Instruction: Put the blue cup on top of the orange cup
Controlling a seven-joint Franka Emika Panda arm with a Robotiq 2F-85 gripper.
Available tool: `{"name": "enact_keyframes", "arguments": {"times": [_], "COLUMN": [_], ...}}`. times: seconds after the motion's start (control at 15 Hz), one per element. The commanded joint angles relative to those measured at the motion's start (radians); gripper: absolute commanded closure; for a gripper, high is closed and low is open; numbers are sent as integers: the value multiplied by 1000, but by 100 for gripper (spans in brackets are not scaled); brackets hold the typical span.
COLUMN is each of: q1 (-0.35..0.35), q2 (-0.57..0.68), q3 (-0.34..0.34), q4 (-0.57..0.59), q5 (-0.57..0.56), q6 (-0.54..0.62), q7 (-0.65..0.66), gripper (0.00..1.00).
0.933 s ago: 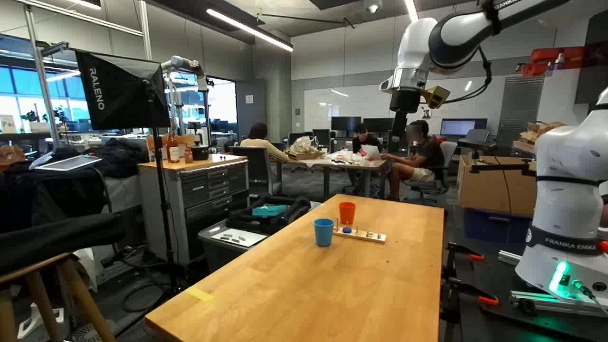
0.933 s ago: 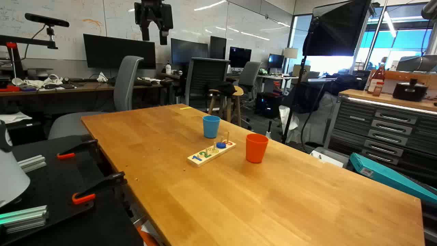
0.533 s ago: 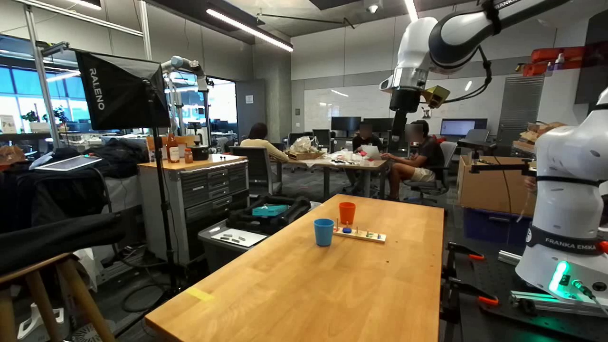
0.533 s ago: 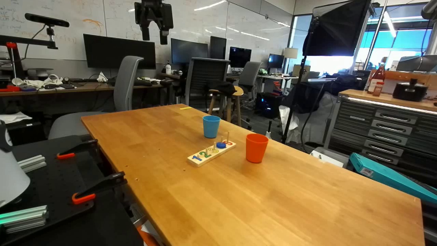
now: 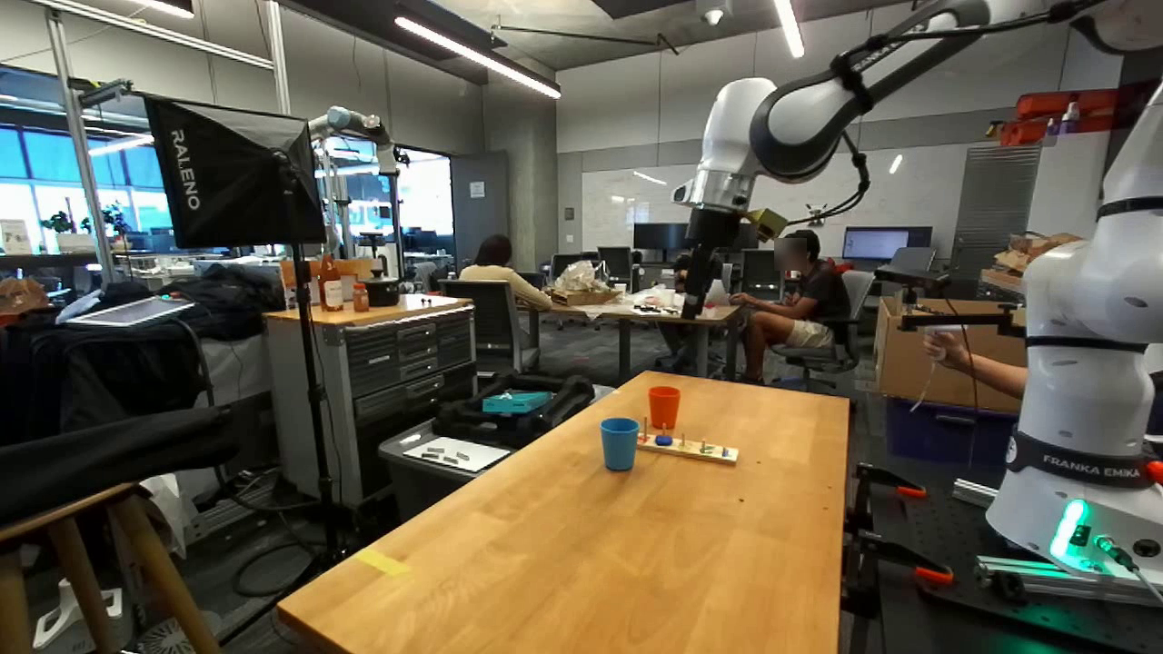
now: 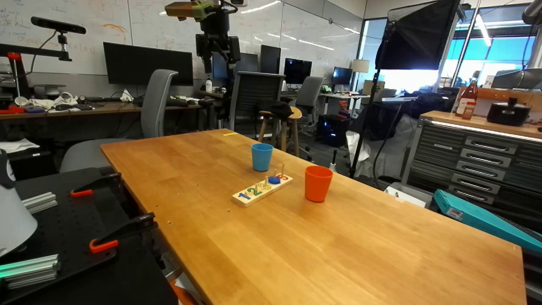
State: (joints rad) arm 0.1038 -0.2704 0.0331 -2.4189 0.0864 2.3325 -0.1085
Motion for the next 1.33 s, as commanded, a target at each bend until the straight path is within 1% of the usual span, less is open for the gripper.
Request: {"name": "enact_keyframes", "arguments": {"times": [0.0, 0.07, 0.13, 0.33, 0.53, 0.87, 1.27], "q1": [-16, -19, -15, -5, 5, 17, 31], "q2": [258, 298, 317, 423, 505, 617, 718], "q3": [18, 17, 21, 22, 22, 5, -16], "q4": [201, 232, 229, 270, 294, 353, 438], "q5": [-43, -57, -75, -109, -145, -202, -227], "q6": [24, 15, 20, 30, 73, 153, 196], "q7": [43, 57, 80, 119, 154, 211, 262], "gripper": [0, 0, 0, 0, 0, 0, 0]}}
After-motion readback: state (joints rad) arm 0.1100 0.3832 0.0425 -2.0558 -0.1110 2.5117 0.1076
